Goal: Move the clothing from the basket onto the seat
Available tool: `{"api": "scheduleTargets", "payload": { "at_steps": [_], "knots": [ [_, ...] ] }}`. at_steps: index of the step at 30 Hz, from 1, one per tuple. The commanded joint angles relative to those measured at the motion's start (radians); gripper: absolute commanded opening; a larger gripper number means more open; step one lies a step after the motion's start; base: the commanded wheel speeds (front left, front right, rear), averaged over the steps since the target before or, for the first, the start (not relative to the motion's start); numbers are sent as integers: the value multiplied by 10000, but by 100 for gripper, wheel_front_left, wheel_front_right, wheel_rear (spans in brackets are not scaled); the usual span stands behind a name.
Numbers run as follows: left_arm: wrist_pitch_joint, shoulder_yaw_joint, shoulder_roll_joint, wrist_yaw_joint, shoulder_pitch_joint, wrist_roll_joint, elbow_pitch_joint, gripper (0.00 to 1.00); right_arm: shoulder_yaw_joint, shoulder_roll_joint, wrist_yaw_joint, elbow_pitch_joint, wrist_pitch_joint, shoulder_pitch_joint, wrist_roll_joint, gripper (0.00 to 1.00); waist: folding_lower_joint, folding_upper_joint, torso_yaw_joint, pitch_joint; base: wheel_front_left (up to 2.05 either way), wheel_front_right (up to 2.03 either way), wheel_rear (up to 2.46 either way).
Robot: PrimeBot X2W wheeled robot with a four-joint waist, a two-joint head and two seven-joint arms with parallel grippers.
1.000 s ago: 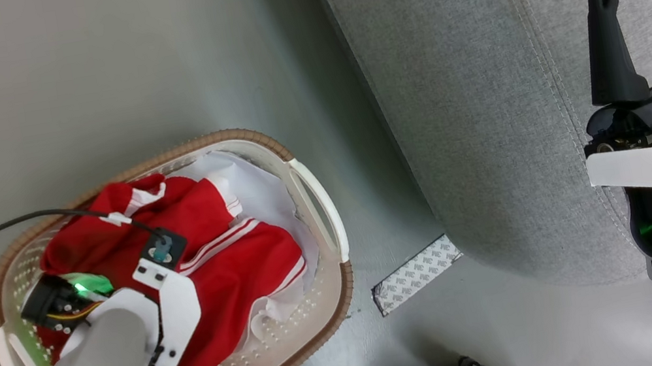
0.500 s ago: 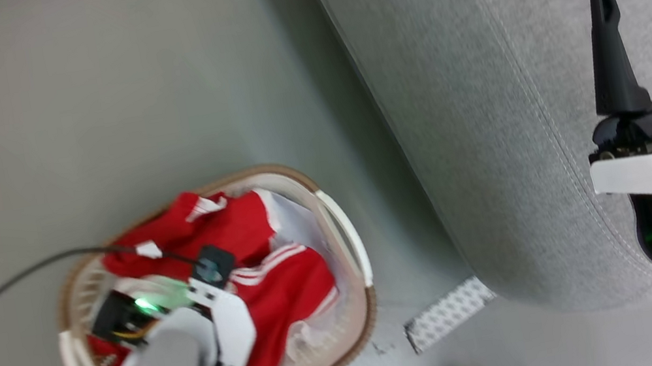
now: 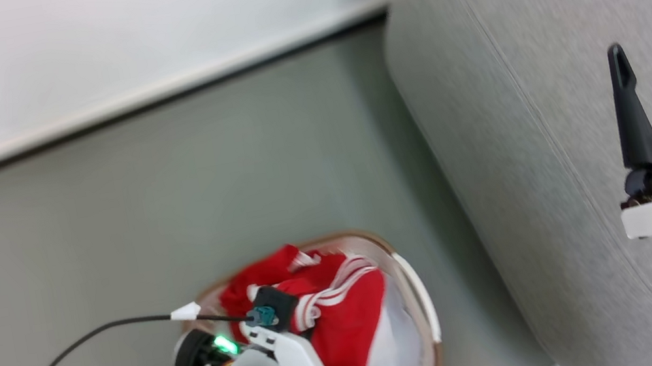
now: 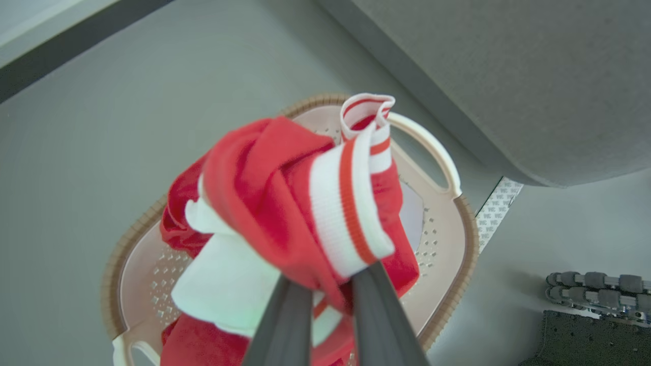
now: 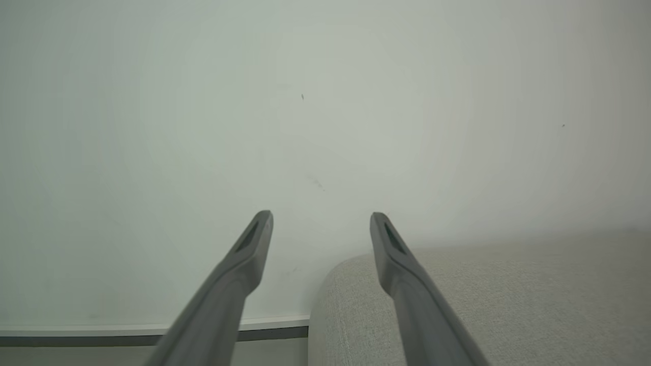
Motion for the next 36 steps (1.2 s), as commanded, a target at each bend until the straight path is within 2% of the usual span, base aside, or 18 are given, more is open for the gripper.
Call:
{"api": "scheduleTargets", "payload": {
  "at_steps": [1, 10, 18, 29, 36],
  "knots": [
    [-124, -127, 27, 12, 146, -348, -222, 0, -29, -141, -23, 80, -15, 208, 8, 100, 2, 0, 740, -873, 0, 0, 0],
    [-990, -192, 20, 11, 482, -1794, -1325, 0, -105, -462, -25, 407, -14, 846, 85, 100, 2, 0, 1549, -1874, 0, 0, 0],
    [-1227, 521, 143, 25, 608, -2338, -2689, 0, 38, -643, -23, 648, -15, 1366, 193, 100, 2, 0, 2116, -2760, 0, 0, 0],
    [-1184, 1249, 767, 469, 143, -2200, -5706, 0, 347, -664, -23, 842, -14, 1847, 379, 100, 2, 0, 2398, -3460, 0, 0, 0],
    [-658, 1527, 1208, 899, -163, -2226, -7233, 0, 762, -529, -25, 872, -14, 2007, 520, 100, 2, 0, 2275, -3534, 0, 0, 0]
  ]
}}
